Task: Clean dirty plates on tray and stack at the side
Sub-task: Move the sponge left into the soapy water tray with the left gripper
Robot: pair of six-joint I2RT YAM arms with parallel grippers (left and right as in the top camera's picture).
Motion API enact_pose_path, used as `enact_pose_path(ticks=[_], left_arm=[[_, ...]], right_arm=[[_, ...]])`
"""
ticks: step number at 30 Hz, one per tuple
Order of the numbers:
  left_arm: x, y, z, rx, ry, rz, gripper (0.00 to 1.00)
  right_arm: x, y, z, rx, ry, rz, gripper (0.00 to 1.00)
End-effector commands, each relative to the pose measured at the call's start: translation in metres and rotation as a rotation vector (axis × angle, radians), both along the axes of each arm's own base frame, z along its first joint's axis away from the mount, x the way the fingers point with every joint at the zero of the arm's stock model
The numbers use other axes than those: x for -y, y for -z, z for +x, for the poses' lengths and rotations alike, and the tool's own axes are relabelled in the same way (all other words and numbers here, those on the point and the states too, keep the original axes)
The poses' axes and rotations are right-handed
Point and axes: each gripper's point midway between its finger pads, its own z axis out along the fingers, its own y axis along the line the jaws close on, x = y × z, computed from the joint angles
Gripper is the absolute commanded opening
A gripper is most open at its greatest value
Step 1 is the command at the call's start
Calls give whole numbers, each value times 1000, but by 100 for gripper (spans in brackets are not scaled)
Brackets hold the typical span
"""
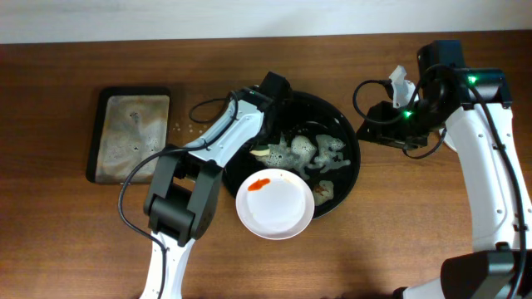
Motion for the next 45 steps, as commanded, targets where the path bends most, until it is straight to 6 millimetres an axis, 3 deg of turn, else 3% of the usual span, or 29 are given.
enact_pose_path(ticks=[1,4,7,11,17,19,22,24,33,36,38,43,45], left_arm=[[4,-53,18,76,-5,-24,0],[-10,-95,22,113,-10,-31,0],[-38,-108,19,100,-35,3,0],[-114,-112,28,76,-141,96,0],[-229,-96,40,41,-247,141,0],[-253,-81,38,27,-267,165,0],[-287,-41,28,-7,-308,184,0],[-298,-15,19,-30,-329,186,0],[-299,23,10,-24,-326,188,0],[-299,27,7,-33,-312,191,0],[-298,15,7,-37,-312,185,0],[-276,-46,25,29,-288,45,0],[-275,-55,29,58,-292,36,0]], right_arm=[[2,4,-1,-16,8,-9,50],[2,4,-1,-16,8,-9,50],[2,4,-1,-16,8,-8,50],[2,4,-1,-16,8,-8,50],[2,4,-1,-16,8,-8,50],[2,4,-1,-16,8,-8,51],[2,4,-1,-16,8,-8,50],[2,4,-1,-16,8,-8,51],[2,4,-1,-16,8,-8,50],[2,4,-1,-16,8,-8,51],[2,4,-1,-16,8,-8,50],[2,4,-1,-17,8,-8,50],[1,4,-1,-16,8,-8,51]])
